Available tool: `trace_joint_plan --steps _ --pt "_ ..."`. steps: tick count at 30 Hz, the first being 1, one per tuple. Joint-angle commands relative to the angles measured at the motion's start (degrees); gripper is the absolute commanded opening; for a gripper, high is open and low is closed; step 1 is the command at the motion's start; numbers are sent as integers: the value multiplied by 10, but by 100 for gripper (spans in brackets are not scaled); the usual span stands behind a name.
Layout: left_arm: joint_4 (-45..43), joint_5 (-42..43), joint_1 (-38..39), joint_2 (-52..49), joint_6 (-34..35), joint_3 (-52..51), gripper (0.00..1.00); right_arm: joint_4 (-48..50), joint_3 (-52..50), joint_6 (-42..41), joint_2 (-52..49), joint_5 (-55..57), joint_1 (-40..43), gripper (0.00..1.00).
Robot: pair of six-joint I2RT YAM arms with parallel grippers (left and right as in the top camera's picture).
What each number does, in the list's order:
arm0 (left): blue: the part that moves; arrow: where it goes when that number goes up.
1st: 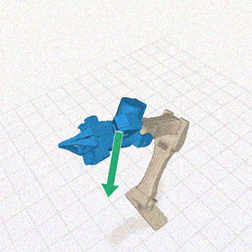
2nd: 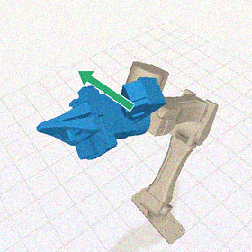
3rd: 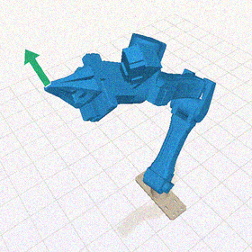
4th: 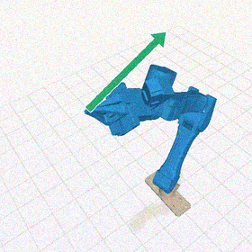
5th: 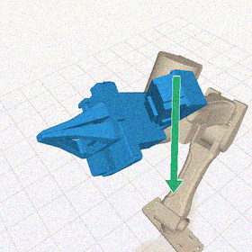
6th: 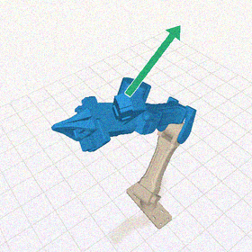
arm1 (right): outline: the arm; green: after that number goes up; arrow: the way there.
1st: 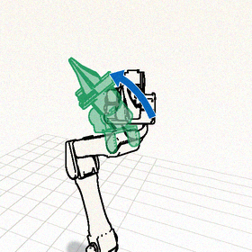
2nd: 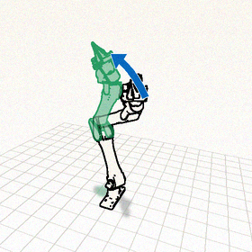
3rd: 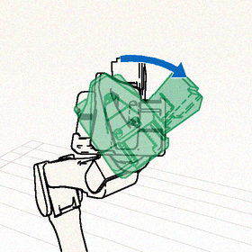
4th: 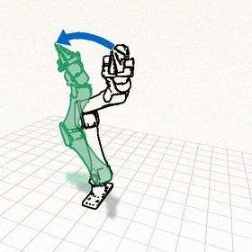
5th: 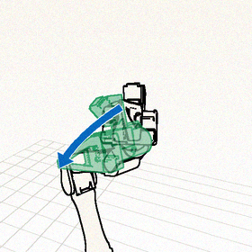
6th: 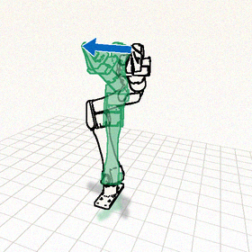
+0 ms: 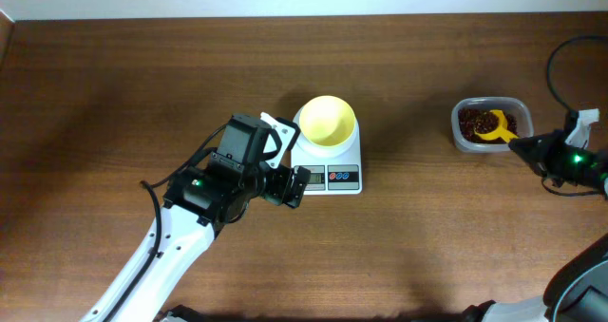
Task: Scoop item into bowl and weigh 50g on scale
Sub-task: 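Dip the yellow scoop into the red beans with the right gripper, then carry the filled scoop to the yellow bowl and pour beans in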
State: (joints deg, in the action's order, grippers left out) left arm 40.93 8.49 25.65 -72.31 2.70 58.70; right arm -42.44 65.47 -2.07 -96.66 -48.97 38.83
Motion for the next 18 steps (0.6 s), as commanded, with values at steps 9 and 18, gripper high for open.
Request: trace_joint_plan --steps 9,18 --pt "-1 -4 2 3 3 -4 99 2 3 -44 -51 -157 94 4" --pt "-1 -4 2 3 3 -4 99 -1 3 -45 -51 -343 96 4"
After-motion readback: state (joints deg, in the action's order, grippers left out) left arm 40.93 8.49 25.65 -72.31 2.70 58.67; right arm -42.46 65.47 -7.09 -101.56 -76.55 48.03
